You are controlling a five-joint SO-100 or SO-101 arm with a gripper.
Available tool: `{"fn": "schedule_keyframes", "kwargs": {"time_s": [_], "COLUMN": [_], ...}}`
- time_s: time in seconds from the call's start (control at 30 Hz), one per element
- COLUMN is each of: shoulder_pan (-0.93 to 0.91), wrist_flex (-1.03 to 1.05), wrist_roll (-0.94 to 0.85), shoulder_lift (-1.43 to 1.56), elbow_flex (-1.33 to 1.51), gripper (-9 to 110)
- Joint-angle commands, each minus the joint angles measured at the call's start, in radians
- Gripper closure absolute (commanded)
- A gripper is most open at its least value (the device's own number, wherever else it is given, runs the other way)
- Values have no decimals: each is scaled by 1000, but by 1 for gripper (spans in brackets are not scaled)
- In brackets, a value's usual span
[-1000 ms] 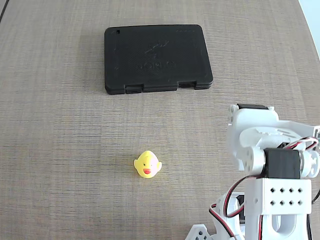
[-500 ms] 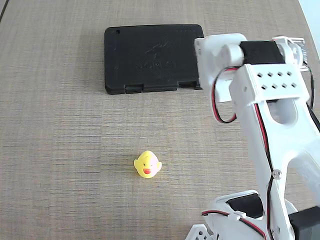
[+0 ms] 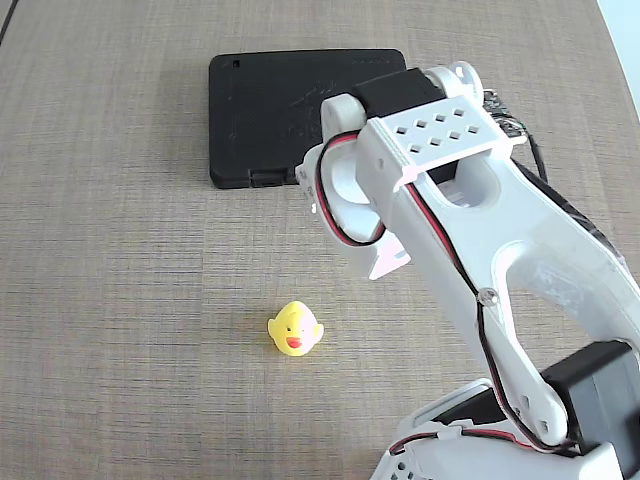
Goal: Grasp a duck and put it on the black surface.
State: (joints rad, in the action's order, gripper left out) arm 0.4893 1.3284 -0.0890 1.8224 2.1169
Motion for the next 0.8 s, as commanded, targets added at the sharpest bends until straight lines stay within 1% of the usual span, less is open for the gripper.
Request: {"fn": "schedule_keyframes", "kwargs": {"time_s": [0.0, 0.2, 0.53, 0.77], "shoulder_pan": [41, 114, 333, 342], "wrist_flex": [14, 18, 11, 11], "wrist_roll": [5, 5, -55, -66], "shoulder_lift": [-81, -95, -101, -103], "elbow_flex": [-3, 25, 34, 37], "gripper": [78, 78, 78, 78]}}
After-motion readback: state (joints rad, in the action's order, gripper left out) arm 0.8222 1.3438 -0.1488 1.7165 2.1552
